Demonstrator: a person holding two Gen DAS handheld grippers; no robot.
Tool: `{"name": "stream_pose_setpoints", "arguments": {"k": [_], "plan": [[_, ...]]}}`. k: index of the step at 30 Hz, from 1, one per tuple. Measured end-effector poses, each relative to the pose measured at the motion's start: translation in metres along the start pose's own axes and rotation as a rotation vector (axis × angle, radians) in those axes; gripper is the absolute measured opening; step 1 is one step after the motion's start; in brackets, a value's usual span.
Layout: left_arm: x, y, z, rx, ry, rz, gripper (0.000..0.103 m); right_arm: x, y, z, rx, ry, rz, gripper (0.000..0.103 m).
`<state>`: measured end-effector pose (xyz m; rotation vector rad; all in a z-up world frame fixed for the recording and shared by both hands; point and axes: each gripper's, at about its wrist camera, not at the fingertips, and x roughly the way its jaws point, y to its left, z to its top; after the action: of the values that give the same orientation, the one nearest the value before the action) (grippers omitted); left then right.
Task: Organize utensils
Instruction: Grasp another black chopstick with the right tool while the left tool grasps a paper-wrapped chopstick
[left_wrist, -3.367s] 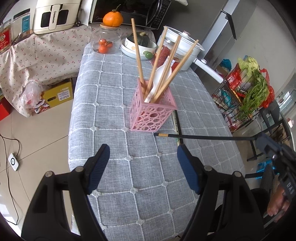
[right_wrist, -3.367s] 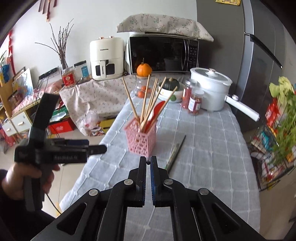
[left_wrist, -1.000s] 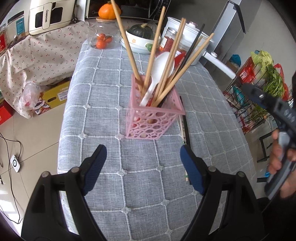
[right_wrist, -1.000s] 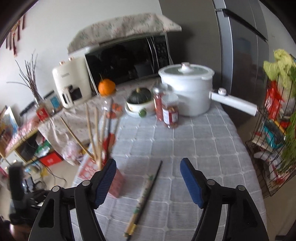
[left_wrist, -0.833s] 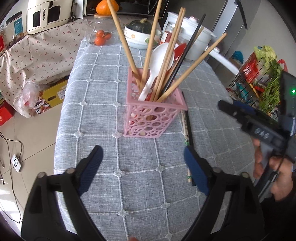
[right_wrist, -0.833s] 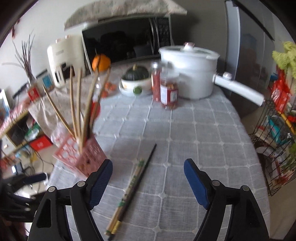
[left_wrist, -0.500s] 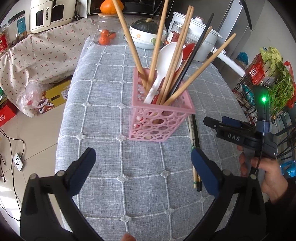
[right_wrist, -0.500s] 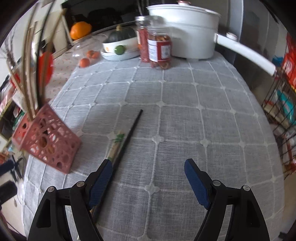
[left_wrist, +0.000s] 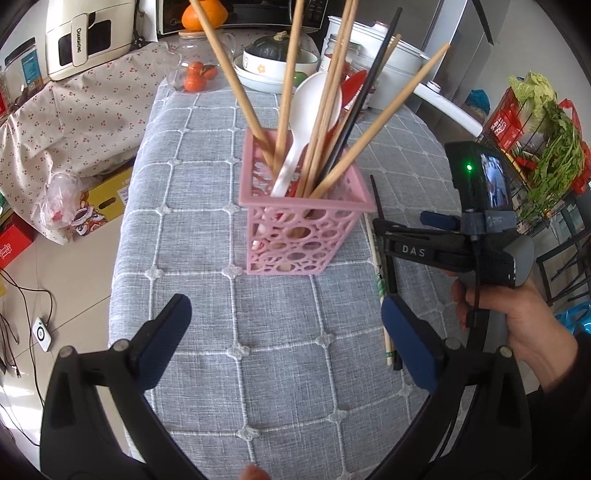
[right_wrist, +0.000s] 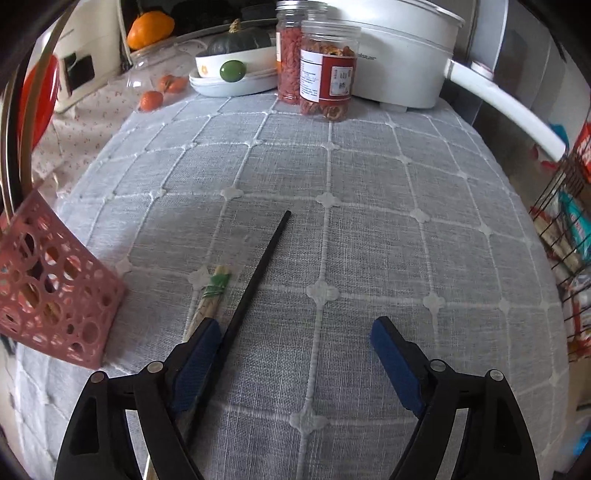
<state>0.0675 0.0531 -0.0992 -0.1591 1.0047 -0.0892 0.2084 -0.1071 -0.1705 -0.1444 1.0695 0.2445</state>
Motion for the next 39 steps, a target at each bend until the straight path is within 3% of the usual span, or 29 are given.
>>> {"name": "stream_pose_setpoints", "arguments": {"k": [1, 3, 5, 6, 10, 16, 18, 20, 23, 25, 31, 36, 37, 39], "plan": [[0.0, -0.002, 0.0, 0.006, 0.003, -0.001, 0.102, 0.0, -0.001, 0.001, 0.006, 0.007, 0.001, 0.083], [-0.001, -0.008, -0.001, 0.025, 0.007, -0.004, 0.102, 0.0, -0.005, 0.003, 0.022, 0.015, -0.002, 0.07], [-0.002, -0.016, -0.002, 0.049, 0.009, -0.009, 0.102, -0.003, -0.011, 0.006, 0.028, 0.023, -0.001, 0.031], [-0.002, -0.021, -0.003, 0.063, 0.011, -0.009, 0.102, -0.005, -0.016, 0.007, 0.035, 0.035, 0.004, 0.021], [-0.001, -0.043, -0.006, 0.129, 0.017, -0.016, 0.102, -0.01, -0.042, 0.004, 0.112, 0.118, 0.069, 0.007], [0.013, -0.082, -0.004, 0.187, 0.026, -0.017, 0.101, -0.029, -0.083, -0.014, 0.195, 0.154, 0.08, 0.006], [0.025, -0.098, 0.003, 0.207, 0.03, -0.01, 0.093, -0.038, -0.1, -0.018, 0.229, 0.144, 0.095, 0.006], [0.038, -0.11, 0.009, 0.219, 0.038, 0.002, 0.07, -0.045, -0.114, -0.02, 0.256, 0.138, 0.108, 0.006], [0.069, -0.12, 0.019, 0.218, 0.059, 0.06, 0.049, -0.056, -0.131, -0.026, 0.295, 0.13, 0.135, 0.006], [0.087, -0.12, 0.026, 0.184, 0.07, 0.096, 0.042, -0.062, -0.139, -0.03, 0.306, 0.126, 0.15, 0.006], [0.114, -0.122, 0.046, 0.159, 0.081, 0.173, 0.038, -0.073, -0.161, -0.035, 0.333, 0.113, 0.201, 0.006], [0.125, -0.117, 0.057, 0.093, 0.13, 0.164, 0.028, -0.075, -0.161, -0.03, 0.341, 0.106, 0.235, 0.006], [0.126, -0.117, 0.059, 0.089, 0.135, 0.16, 0.018, -0.077, -0.16, -0.029, 0.343, 0.102, 0.241, 0.006], [0.127, -0.119, 0.06, 0.094, 0.142, 0.154, 0.013, -0.08, -0.158, -0.028, 0.343, 0.094, 0.253, 0.006]]}}
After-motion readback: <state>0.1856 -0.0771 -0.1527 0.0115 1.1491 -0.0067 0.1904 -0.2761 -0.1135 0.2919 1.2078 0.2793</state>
